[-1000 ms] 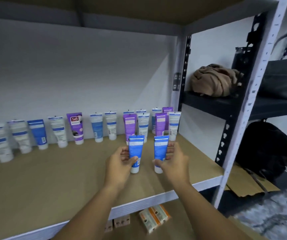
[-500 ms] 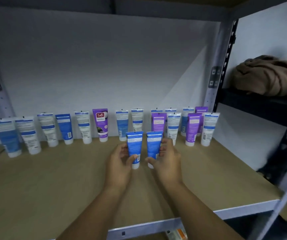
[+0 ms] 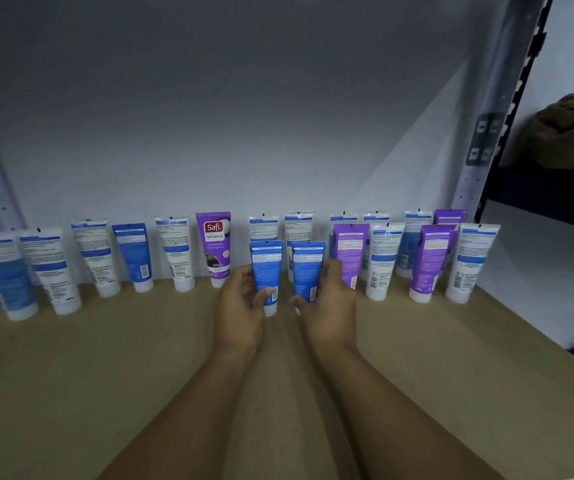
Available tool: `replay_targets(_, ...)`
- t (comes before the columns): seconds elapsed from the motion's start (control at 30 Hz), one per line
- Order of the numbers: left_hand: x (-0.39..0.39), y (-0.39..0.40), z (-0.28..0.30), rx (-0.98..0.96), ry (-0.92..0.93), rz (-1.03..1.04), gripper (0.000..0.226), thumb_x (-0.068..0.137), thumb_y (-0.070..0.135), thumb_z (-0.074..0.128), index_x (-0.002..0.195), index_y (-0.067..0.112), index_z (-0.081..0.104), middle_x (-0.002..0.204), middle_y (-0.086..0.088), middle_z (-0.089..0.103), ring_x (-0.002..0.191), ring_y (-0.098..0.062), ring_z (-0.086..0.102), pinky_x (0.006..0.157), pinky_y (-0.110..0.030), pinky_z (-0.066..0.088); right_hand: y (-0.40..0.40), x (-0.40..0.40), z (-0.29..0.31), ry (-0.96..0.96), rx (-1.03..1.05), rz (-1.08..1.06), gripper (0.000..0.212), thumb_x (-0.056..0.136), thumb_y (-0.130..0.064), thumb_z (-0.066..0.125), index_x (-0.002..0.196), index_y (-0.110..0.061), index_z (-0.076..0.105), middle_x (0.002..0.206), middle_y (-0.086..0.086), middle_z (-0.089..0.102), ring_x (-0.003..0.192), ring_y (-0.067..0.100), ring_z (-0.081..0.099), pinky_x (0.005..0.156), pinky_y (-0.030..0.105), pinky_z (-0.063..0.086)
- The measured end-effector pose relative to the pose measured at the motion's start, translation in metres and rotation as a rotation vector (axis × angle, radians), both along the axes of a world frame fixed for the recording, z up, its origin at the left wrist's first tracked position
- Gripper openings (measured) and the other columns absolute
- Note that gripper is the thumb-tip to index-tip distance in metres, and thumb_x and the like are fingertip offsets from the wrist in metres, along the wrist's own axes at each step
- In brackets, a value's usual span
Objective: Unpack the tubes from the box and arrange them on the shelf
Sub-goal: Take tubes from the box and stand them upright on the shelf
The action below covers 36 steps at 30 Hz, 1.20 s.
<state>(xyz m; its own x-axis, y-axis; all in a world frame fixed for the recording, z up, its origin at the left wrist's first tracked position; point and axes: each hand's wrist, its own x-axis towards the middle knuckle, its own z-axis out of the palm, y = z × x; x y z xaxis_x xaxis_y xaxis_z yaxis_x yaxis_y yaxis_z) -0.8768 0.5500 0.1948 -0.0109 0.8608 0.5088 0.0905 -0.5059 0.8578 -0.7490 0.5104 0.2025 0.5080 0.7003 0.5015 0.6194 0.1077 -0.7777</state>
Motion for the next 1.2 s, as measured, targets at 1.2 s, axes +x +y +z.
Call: replay_targets(1.2, 0.203, -0.320, -0.031, -0.121, 0.428, -0.536, 0.018, 0.085, 0.002, 0.056, 0.096, 0.010, 0.068, 0.081, 0.002, 0.066, 0.064, -0.002, 0.057, 0.064, -0.017, 0.049, -0.424, 0.162, -0.064, 0.034, -0.388, -0.610, 0.027, 0.085, -0.020, 0.073, 0.110, -0.013, 0.068, 0.101, 0.005, 0.072, 0.095, 0.020, 0.067, 0.087, 0.036, 0.055)
